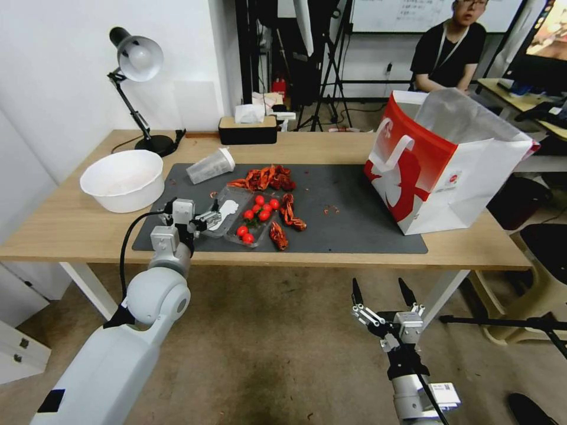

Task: Pick up the trash from the table and place it into the takeout bag.

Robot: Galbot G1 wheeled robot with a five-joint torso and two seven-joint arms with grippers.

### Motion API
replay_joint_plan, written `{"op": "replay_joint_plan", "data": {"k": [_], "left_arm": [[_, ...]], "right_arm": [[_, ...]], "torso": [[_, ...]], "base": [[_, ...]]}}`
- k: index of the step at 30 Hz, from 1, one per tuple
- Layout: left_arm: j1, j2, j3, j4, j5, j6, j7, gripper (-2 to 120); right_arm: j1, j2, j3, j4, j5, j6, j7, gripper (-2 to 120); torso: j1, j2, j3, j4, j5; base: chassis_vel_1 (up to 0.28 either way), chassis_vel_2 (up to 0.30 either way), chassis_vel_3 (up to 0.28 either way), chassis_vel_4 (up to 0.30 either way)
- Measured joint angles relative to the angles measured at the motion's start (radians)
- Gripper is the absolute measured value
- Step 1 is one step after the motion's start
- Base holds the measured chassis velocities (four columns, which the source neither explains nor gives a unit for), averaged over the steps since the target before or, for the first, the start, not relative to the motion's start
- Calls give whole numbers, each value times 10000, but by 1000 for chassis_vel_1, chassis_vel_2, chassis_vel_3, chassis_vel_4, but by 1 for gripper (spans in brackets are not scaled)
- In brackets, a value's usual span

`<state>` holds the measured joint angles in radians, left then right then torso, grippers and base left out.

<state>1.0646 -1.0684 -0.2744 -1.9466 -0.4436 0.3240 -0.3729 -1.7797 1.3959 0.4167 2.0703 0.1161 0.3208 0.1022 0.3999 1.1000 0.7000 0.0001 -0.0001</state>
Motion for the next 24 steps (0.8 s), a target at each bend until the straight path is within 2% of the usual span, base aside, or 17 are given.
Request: {"op": "replay_joint_plan", "data": {"k": [3,4,6,9,12,16,17,19,23,24], "left_arm": [[-206,112,86,187,229,-371,304,100],[-566,258,186,463,482,-753,588,100],[-1449,550,437,992,455,-966,838,100],[-2033,761,669,1270,196,-940,1067,100],[-3190,1023,1196,2082,-115,-792,1476,100],[-3876,1102,1580,2690,-199,-747,1682,100],[-4394,1149,1854,3161,-285,-659,1833,100],[-4770,1256,1959,3527,-320,-547,1996,100],[-5108,1612,1934,3910,-402,-248,2156,100],[-5261,1670,1948,4043,-314,-84,2365,100]], "right_arm": [[3,5,-6,-24,-5,0,1,100],[-14,-18,-11,-32,-8,0,2,100],[-54,-72,-5,-32,-10,1,4,100],[-55,-76,9,-31,-10,4,7,100],[-52,-75,32,-41,-10,9,20,100],[-56,-79,44,-42,-10,12,26,100],[-46,-121,51,-44,-8,13,33,100],[80,-298,-17,-103,22,-21,55,100],[411,-715,-248,-341,151,-155,103,100],[458,-782,-277,-403,206,-175,108,100]], "torso": [[0,0,0,-1,0],[0,0,0,1,0],[1,0,0,-2,-2],[3,0,0,0,2],[3,0,1,-2,1],[3,0,1,-1,0],[3,-1,2,-6,-1],[3,-1,1,-10,0],[3,-1,1,8,1],[2,-1,1,10,0]], "base": [[0,0,0,0],[0,0,0,0],[0,0,0,0],[0,0,0,0],[0,0,0,0],[0,0,0,0],[0,0,0,0],[0,0,0,0],[0,0,0,0],[0,0,0,0]]}}
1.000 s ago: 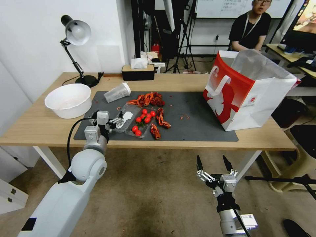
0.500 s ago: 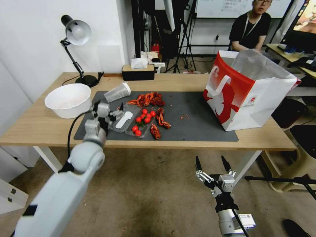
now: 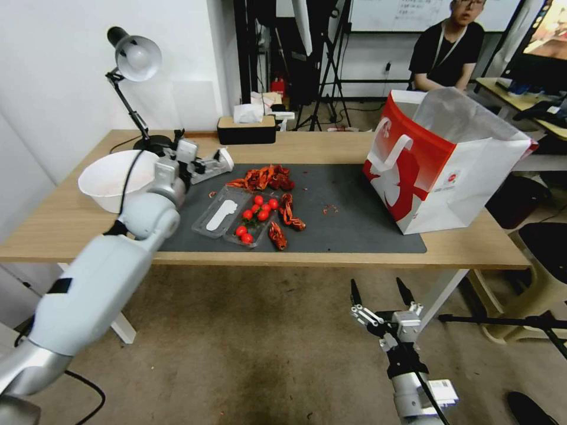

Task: Pick up the trash from the table and place it into the takeout bag.

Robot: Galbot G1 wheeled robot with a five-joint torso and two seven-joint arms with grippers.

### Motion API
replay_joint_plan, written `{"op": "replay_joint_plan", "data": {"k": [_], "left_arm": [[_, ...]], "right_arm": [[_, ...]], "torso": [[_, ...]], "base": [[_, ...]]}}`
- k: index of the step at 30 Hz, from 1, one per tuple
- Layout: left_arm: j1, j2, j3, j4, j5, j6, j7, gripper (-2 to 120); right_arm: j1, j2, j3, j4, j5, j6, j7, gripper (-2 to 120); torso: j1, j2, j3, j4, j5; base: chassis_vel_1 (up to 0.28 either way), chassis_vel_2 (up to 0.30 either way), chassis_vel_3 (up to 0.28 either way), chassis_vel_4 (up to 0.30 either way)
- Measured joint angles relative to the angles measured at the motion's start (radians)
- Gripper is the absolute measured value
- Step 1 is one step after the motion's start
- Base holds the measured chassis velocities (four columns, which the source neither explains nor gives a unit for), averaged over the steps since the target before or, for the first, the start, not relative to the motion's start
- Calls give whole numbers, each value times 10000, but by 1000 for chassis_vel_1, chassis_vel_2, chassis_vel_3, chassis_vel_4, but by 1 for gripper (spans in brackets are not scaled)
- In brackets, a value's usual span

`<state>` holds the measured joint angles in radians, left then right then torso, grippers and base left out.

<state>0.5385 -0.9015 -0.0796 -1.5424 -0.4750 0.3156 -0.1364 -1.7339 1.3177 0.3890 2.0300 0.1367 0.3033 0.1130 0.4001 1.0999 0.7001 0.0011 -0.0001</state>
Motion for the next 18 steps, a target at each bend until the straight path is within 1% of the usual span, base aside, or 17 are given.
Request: {"op": "replay_joint_plan", "data": {"k": [1,2,3,4,5,7,8,10,11,12,13,14,16,17,18], "left_arm": [[0,0,0,0,0,0,0,100],[-261,29,87,193,137,278,358,100],[-384,29,149,278,191,410,536,100],[-648,18,294,506,357,628,1122,100],[-648,18,294,506,357,628,1122,100],[-1086,-52,611,939,516,742,2039,100],[-1318,-125,796,1216,607,754,2395,100],[-1378,-151,833,1298,637,758,2502,100],[-1539,-214,914,1513,724,760,2849,100],[-1783,-310,1018,1846,864,765,3368,100],[-2196,-436,1300,2432,1054,788,4033,100],[-2196,-436,1300,2432,1054,788,4033,100],[-2495,-524,1537,2853,1186,853,4377,100],[-2720,-591,1664,3138,1361,911,4664,100],[-2720,-591,1664,3138,1361,911,4664,100]], "right_arm": [[0,0,0,0,0,0,0,100],[19,-37,-6,-56,44,-7,1,100],[26,-49,-6,-80,61,-8,2,100],[46,-66,-5,-115,88,-8,3,100],[46,-66,-5,-115,88,-8,3,100],[90,-86,-5,-157,116,-8,3,100],[105,-89,-6,-176,126,-8,2,100],[108,-90,-6,-182,129,-8,3,100],[109,-90,-5,-189,133,-8,3,100],[113,-93,-5,-195,141,-7,3,100],[104,-106,-4,-201,158,2,3,100],[104,-106,-4,-201,158,2,3,100],[97,-130,5,-201,183,15,2,100],[93,-155,12,-203,222,19,0,100],[93,-155,12,-203,222,19,0,100]], "torso": [[0,0,0,0,0],[0,0,0,-2,0],[0,0,0,-9,0],[0,0,0,-15,0],[0,0,0,-15,0],[0,0,0,-12,2],[0,0,0,-11,1],[0,0,1,-12,0],[1,0,1,-12,-1],[1,0,0,-13,1],[0,0,0,-11,2],[0,0,0,-11,2],[0,0,1,-12,0],[0,0,1,-11,0],[0,0,1,-11,0]], "base": [[0,0,0,0],[0,0,0,0],[0,0,0,0],[0,0,0,0],[0,0,0,0],[0,0,0,0],[0,0,0,0],[0,0,0,0],[0,0,0,0],[0,0,0,0],[0,0,0,0],[0,0,0,0],[0,0,0,0],[0,0,0,0],[0,0,0,0]]}}
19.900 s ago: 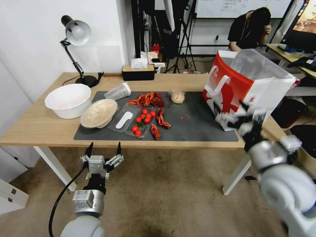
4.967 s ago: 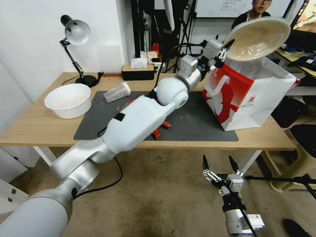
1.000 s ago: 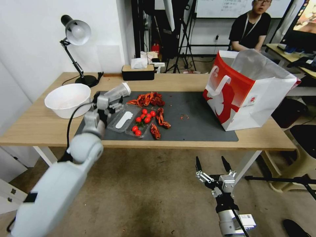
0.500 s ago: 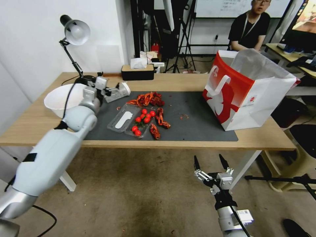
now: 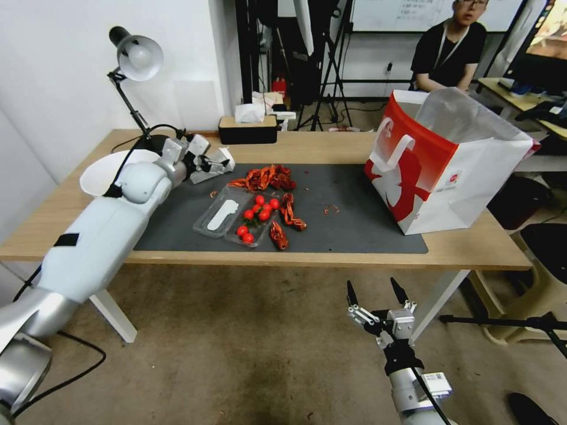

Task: Pick up the trash from the table and place it into the takeout bag.

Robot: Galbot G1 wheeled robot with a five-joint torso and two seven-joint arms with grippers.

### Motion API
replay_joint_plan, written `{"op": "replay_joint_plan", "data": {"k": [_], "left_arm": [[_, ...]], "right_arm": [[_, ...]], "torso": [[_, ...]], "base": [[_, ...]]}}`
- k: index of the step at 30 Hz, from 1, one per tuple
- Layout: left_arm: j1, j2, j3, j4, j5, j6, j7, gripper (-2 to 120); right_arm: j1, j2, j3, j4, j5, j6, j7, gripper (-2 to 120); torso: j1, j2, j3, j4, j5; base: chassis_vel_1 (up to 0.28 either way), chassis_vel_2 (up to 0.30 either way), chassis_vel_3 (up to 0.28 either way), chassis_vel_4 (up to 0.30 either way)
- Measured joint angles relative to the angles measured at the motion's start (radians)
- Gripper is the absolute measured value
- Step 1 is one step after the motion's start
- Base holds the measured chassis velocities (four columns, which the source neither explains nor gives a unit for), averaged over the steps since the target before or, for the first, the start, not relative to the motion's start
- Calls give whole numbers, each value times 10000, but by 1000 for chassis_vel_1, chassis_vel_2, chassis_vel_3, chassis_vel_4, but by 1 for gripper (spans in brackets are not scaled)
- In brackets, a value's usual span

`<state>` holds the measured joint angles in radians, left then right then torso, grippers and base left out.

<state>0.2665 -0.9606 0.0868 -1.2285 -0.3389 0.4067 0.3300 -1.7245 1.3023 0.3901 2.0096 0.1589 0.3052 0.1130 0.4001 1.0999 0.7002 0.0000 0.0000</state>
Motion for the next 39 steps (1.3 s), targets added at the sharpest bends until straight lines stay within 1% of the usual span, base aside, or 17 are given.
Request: {"op": "replay_joint_plan", "data": {"k": [4,5,7,8,10,11,13,15,20,28,30,32,33,34,36,37,39], "left_arm": [[-613,-196,302,607,655,212,595,100],[-613,-196,302,607,655,212,595,100],[-871,-275,377,852,1046,346,978,100],[-871,-275,377,852,1046,346,978,100],[-1079,-325,514,1159,1414,412,1359,100],[-1079,-325,514,1159,1414,412,1359,100],[-1331,-382,660,1652,1765,415,1873,100],[-1342,-385,669,1680,1773,414,1895,100],[-1556,-547,877,2353,1871,379,2171,100],[-1686,-771,960,2970,1868,424,2180,99],[-1711,-837,961,3160,1829,476,2111,92],[-1723,-889,964,3349,1813,500,2075,82],[-1723,-889,964,3349,1813,500,2075,82],[-1730,-906,967,3419,1802,512,2073,79],[-1735,-942,966,3584,1754,521,2042,67],[-1735,-942,966,3584,1754,521,2042,67],[-1730,-967,940,3645,1615,533,1925,57]], "right_arm": [[-2,-47,26,-24,79,14,-10,100],[-2,-47,26,-24,79,14,-10,100],[0,-55,28,-62,88,32,-14,100],[0,-55,28,-62,88,32,-14,100],[17,-58,29,-82,95,36,-16,100],[17,-58,29,-82,95,36,-16,100],[50,-73,28,-97,104,37,-17,100],[50,-74,28,-98,104,37,-17,100],[51,-70,11,-140,107,43,-26,100],[51,-65,2,-148,107,54,-31,100],[42,-61,3,-160,107,67,-34,100],[33,-55,0,-171,107,75,-36,100],[33,-55,0,-171,107,75,-36,100],[32,-53,-2,-173,107,76,-36,100],[33,-40,-11,-186,108,78,-37,100],[33,-40,-11,-186,108,78,-37,100],[40,-29,-23,-212,105,79,-40,100]], "torso": [[0,0,-1,0,1],[0,0,-1,0,1],[0,1,-2,-1,2],[0,1,-2,-1,2],[0,0,-1,-1,0],[0,0,-1,-1,0],[-1,0,-1,1,1],[0,1,-1,1,0],[0,1,-1,0,1],[-1,1,-1,0,1],[-1,1,-1,0,1],[-1,1,-1,0,0],[-1,1,-1,0,0],[0,0,-1,0,0],[0,1,-2,1,0],[0,1,-2,1,0],[-2,1,-3,1,3]], "base": [[0,0,0,0],[0,0,0,0],[0,0,0,0],[0,0,0,0],[0,0,0,0],[0,0,0,0],[0,0,0,0],[0,0,0,0],[0,0,0,0],[0,0,0,0],[0,0,0,0],[0,0,0,0],[0,0,0,0],[0,0,0,0],[0,0,0,0],[0,0,0,0],[0,0,0,0]]}}
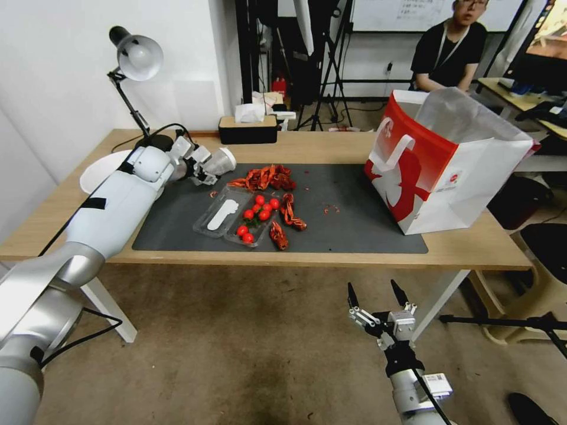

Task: Pick up the trash from the table and place it into the takeout bag.

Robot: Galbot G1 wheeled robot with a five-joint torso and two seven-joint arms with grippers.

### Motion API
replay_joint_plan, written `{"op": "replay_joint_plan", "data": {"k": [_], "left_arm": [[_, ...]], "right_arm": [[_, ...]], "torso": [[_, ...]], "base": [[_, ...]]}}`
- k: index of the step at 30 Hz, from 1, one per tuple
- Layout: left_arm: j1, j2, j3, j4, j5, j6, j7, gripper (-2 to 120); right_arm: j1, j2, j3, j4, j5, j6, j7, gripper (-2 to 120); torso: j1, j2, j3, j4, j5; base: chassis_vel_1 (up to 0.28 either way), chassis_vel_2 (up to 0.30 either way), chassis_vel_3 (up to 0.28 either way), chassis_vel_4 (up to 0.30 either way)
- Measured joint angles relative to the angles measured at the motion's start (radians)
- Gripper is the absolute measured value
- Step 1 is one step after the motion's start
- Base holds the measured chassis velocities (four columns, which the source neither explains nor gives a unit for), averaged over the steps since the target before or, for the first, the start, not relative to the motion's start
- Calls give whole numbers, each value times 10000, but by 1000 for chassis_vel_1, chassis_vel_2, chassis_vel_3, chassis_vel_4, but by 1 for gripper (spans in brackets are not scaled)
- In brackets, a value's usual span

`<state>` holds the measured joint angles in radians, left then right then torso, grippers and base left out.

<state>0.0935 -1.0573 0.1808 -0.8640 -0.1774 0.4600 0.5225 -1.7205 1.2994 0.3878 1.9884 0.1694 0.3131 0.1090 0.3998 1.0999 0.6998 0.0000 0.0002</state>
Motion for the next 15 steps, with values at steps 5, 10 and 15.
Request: {"op": "replay_joint_plan", "data": {"k": [5,10,15], "left_arm": [[93,-3,-174,-64,-465,78,-256,41],[197,92,-625,-984,-1876,47,-315,29],[263,145,-884,-2350,-3056,69,-467,20]], "right_arm": [[9,18,-17,-25,-5,0,-3,100],[6,22,-18,-29,-14,0,-4,100],[-17,32,-18,9,-32,-3,-4,100]], "torso": [[0,1,1,0,-3],[1,1,1,1,-2],[2,1,1,-3,-1]], "base": [[0,0,0,0],[0,0,0,0],[0,0,0,0]]}}
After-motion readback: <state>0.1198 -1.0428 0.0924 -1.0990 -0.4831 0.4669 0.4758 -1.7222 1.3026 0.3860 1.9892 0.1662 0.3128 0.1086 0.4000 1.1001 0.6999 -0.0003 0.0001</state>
